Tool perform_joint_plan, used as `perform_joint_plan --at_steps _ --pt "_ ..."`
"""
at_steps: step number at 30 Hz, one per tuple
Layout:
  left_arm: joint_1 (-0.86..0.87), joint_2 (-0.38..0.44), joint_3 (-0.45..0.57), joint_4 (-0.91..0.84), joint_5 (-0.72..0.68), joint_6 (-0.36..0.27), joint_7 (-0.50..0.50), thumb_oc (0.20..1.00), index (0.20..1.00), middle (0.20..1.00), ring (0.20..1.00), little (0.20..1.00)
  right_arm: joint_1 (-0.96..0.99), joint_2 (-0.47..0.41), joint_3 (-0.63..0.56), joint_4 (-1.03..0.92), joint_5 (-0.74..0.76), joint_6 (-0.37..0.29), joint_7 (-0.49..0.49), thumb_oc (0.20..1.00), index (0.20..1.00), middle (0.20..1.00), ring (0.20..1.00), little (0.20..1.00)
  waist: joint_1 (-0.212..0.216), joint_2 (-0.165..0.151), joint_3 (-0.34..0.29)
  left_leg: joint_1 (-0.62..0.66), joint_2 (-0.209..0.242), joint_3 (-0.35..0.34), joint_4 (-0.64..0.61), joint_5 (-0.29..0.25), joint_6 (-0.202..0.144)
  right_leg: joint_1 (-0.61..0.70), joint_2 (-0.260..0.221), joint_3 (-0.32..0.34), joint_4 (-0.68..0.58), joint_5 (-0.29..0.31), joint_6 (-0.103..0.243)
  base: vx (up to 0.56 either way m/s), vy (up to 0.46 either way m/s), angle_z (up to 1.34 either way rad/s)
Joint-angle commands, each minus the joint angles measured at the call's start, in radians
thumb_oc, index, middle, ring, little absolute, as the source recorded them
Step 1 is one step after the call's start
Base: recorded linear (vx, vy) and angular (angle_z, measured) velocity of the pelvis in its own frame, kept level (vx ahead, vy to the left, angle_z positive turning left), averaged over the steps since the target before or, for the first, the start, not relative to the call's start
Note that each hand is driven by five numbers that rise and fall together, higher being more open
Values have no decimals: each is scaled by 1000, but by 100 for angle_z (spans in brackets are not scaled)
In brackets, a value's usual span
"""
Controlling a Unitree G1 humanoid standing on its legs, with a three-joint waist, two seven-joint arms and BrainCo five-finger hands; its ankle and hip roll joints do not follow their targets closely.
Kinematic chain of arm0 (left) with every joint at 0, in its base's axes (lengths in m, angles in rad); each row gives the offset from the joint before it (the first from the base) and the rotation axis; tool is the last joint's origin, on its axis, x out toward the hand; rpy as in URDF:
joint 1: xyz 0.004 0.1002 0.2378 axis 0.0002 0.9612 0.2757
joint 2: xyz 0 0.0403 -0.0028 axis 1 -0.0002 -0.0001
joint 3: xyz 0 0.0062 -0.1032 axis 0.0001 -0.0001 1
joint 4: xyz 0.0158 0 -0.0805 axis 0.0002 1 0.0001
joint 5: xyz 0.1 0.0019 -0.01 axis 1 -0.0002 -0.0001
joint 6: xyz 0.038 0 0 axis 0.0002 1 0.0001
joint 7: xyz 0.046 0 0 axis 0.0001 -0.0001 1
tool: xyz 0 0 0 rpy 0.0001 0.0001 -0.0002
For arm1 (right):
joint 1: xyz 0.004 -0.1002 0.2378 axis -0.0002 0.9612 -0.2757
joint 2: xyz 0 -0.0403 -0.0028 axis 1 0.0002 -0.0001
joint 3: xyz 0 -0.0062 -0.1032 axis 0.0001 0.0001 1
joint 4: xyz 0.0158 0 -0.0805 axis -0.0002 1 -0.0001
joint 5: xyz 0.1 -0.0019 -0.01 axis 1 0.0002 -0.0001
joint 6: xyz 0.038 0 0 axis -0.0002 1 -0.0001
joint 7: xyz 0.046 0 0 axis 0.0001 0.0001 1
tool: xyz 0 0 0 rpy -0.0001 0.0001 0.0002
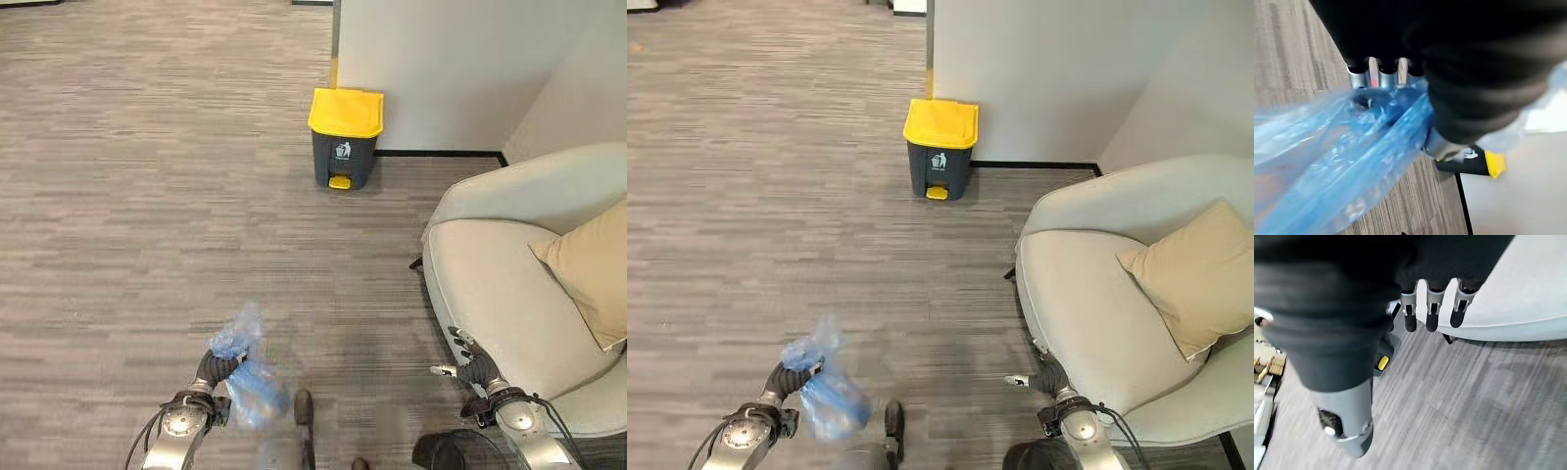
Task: Gather garbage on tea table into small bin, then transfer packed bag to large trash can.
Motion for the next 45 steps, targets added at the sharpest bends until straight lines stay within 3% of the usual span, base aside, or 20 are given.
perform_joint_plan --at_steps 1,6,10,11,13,16,18,20,21,22,25,26,30,32,33,34,37,40,45 --pt "-36 64 36 -84 16 -56 4 200 200 200 200 200 -45 10 5 -21 43 -25 -2 1000 1000 1000 1000 1000 46 -30 -25 -17 36 2 149 -160 -42 -132 -28 -25 99 62 80 302 191 -55" --pt "-48 60 42 -83 -8 -56 23 200 200 200 200 200 -85 11 17 -11 51 -18 -6 1000 1000 1000 1000 1000 43 -11 -5 65 30 0 119 -204 -22 -290 -46 -82 188 137 92 260 103 -25" --pt "-49 58 40 -86 -23 -56 27 200 200 200 200 200 -97 2 23 -17 56 -13 -8 1000 1000 1000 1000 1000 21 0 24 149 15 -17 92 -241 -20 -414 -58 -150 104 176 85 305 -1 -9" --pt "-51 55 45 -86 -27 -54 25 200 200 200 200 200 -96 2 23 -12 52 -5 -8 1000 1000 1000 1000 1000 8 2 36 190 12 -28 84 -262 -28 -434 -72 -192 31 192 95 317 -43 5" --pt "-56 47 47 -79 -25 -57 24 200 200 200 200 200 -91 1 22 -7 45 -3 -8 1000 1000 1000 1000 1000 -5 4 43 225 11 -44 80 -281 -39 -448 -76 -215 -23 216 101 397 -90 12" --pt "-54 42 44 -76 -15 -55 17 200 200 200 200 200 -63 1 9 -17 38 0 -4 1000 1000 1000 1000 1000 -25 2 33 289 15 -72 64 -317 -55 -467 -85 -210 -34 240 112 445 -142 42" --pt "-47 41 38 -73 -5 -54 10 200 200 200 200 200 -46 -2 2 -17 42 -4 -3 1000 1000 1000 1000 1000 -34 8 16 324 28 -98 70 -328 -71 -451 -85 -201 -10 245 96 415 -157 61" --pt "-33 35 37 -69 -6 -52 4 200 200 200 200 200 -30 -10 -3 -18 36 -8 -1 1000 1000 1000 1000 1000 -40 21 1 332 60 -107 112 -283 -105 -435 -71 -205 8 238 75 430 -243 86" --pt "-27 32 30 -66 -3 -50 -1 200 200 200 200 200 -16 -16 -5 -22 43 -18 -4 1000 1000 1000 1000 1000 -46 37 -12 305 111 -96 199 -204 -155 -394 -43 -221 -4 215 52 433 -329 64" --pt "-26 33 27 -62 -7 -48 -7 200 200 200 200 200 -5 -19 -9 -23 47 -18 -4 1000 1000 1000 1000 1000 -50 34 -20 274 133 -86 264 -158 -167 -370 -34 -223 -15 200 35 397 -321 25" --pt "-35 32 22 -49 -12 -49 -3 200 200 200 200 200 -6 -33 -7 -17 58 -20 -12 1000 1000 1000 1000 1000 -48 18 -18 203 149 -75 419 -92 -158 -301 -7 -207 -37 156 -3 317 -205 9" --pt "-41 31 21 -46 -12 -47 0 200 200 200 200 200 -8 -37 -4 -20 61 -18 -12 1000 1000 1000 1000 1000 -42 6 -13 165 143 -65 430 -114 -142 -282 -10 -199 -43 145 -6 271 -136 -27" --pt "-39 27 20 -54 -18 -51 2 200 200 200 200 200 -9 -51 -9 -24 61 -21 -15 1000 1000 1000 1000 1000 -8 -21 8 35 115 -33 356 -202 -108 -216 -21 -178 -61 112 1 245 -53 -41" --pt "-40 27 18 -53 -17 -51 3 200 200 200 200 200 -9 -53 -11 -23 61 -21 -17 1000 1000 1000 1000 1000 1 -22 16 7 109 -25 319 -195 -109 -200 -19 -171 -66 103 4 186 0 -53" --pt "-43 25 14 -49 -16 -51 5 200 200 200 200 200 -13 -51 -14 -13 62 -21 -24 1000 1000 1000 1000 1000 19 -11 22 -59 108 -20 213 -110 -121 -159 1 -163 -87 92 5 472 28 -92" --pt "-44 21 10 -47 -15 -51 8 200 200 200 200 200 -15 -39 -16 10 68 -21 -35 1000 1000 1000 1000 1000 44 3 30 -101 100 -11 77 7 -142 -97 32 -147 -109 72 6 471 26 -92" --pt "-33 21 13 -55 -12 -50 7 200 200 200 200 200 -15 -34 -17 17 69 -17 -34 1000 1000 1000 1000 1000 56 6 26 -123 93 -6 49 31 -142 -58 41 -125 -114 54 4 334 71 -31" --pt "-7 24 22 -67 -1 -46 -1 200 200 200 200 200 -5 -23 -13 15 49 -17 -25 1000 1000 1000 1000 1000 60 11 0 -74 86 -11 18 29 -121 -28 35 -103 -102 31 12 359 142 -40" --pt "5 31 33 -77 -2 -45 -5 200 200 200 200 200 -17 3 2 12 38 -9 -7 1000 1000 1000 1000 1000 73 -8 -33 -36 62 4 48 -30 -82 -30 -16 -68 -40 32 51 276 153 -23"
